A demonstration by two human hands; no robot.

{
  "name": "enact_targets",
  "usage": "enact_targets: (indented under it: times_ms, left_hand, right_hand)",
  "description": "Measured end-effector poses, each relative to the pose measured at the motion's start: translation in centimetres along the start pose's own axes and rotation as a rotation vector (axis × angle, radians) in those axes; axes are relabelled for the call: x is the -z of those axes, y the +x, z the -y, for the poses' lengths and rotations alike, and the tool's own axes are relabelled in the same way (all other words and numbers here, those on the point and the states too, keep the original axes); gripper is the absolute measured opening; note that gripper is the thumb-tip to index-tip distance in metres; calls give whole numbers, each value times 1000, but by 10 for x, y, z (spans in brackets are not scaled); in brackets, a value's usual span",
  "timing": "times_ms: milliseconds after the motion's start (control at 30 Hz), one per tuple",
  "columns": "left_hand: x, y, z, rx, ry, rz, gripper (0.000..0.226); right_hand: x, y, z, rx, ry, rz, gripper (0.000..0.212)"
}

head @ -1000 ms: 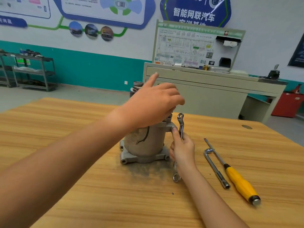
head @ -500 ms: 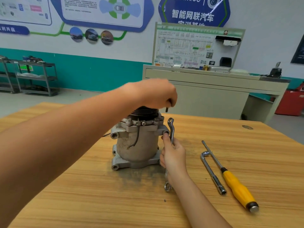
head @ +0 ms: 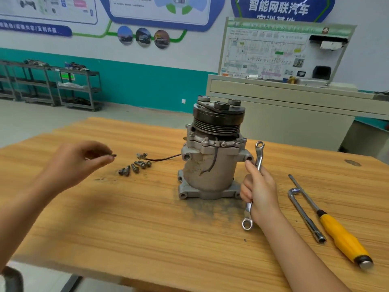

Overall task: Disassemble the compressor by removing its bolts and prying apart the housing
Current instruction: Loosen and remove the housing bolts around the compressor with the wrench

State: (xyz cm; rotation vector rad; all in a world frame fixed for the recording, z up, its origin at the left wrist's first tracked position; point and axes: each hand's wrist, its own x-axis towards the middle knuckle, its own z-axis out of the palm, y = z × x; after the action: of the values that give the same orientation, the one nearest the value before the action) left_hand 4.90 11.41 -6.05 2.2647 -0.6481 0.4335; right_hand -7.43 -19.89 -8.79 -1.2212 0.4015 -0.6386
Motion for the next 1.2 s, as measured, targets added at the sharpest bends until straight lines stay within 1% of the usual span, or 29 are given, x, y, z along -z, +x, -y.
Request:
enact_targets:
  times_ms: [67, 100, 200, 367, 433, 533, 667, 833, 1033, 1133, 1200]
  left_hand:
    - [-5, -17, 32, 170, -28, -6, 11]
    - [-9, -22, 43, 215, -39, -24, 7]
    - [-22, -22, 57, 235, -3, -33, 9]
    - [-49, 2, 52, 259, 108, 0, 6]
    - [-55, 11, 52, 295, 149, -31, 9]
    - [-60, 22, 53, 340, 168, -71, 19]
    - [-68, 23, 55, 300, 176, -99, 23]
    - [-70, 18, 60, 216, 139, -105, 21]
    - [-73, 17, 60, 203, 158, -101, 24]
    - [-73, 17, 61, 207, 149, -108, 25]
    - [-73, 16, 60, 197, 135, -112, 25]
  right_hand:
    - [1, 1, 0, 4, -15, -9, 11]
    - [2, 1, -1, 6, -21, -12, 12]
    - [2, 0, -2, 25, -30, -1, 15]
    - [2, -3, -4, 31, -70, 58, 16]
    - [2, -4, -4, 29, -77, 59, 13]
    - [3, -3, -3, 37, -81, 54, 15]
    - [4, -3, -3, 51, -48, 51, 20]
    - [4, -3, -2, 66, -54, 51, 17]
    - [3, -3, -1, 97, -68, 56, 8]
    - [2, -4, 0, 120, -72, 65, 17]
    - [1, -6, 1, 122, -71, 69, 19]
